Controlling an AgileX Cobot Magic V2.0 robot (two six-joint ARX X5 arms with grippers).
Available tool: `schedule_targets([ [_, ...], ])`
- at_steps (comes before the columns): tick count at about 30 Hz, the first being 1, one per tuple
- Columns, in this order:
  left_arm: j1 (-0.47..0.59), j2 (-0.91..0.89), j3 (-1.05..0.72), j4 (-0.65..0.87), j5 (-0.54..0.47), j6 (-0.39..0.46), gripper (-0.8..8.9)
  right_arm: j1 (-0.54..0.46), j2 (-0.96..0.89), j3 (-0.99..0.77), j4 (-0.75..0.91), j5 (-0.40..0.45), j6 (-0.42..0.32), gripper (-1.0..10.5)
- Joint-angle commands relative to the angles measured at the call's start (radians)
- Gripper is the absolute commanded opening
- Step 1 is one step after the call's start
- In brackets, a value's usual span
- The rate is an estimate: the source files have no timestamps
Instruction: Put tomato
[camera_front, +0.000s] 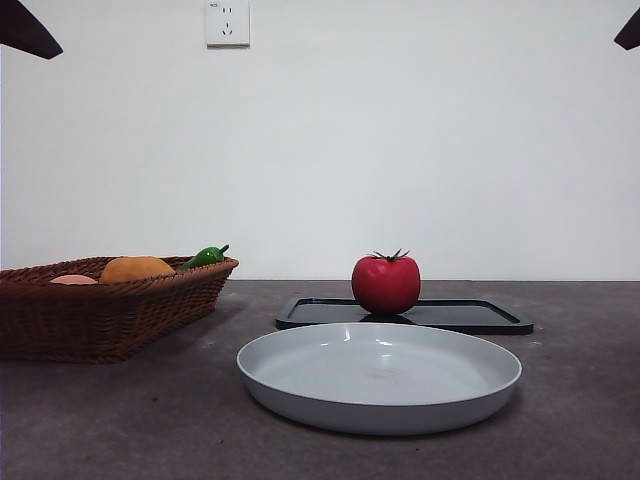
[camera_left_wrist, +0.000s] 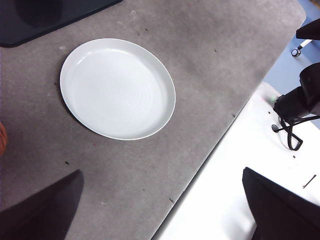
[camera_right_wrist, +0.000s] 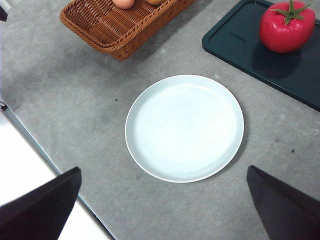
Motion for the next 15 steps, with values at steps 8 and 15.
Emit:
schedule_targets([
  [8, -0.005, 0.006, 0.016, 0.010, 0.002, 0.008, 0.03, 0.008, 0.006, 0.006, 0.062, -0.004, 0.012, 0.1],
  [15, -0.005, 0.006, 0.016, 0.010, 0.002, 0.008, 0.08, 0.008, 0.006, 0.006, 0.072, -0.003, 0.012, 0.1],
])
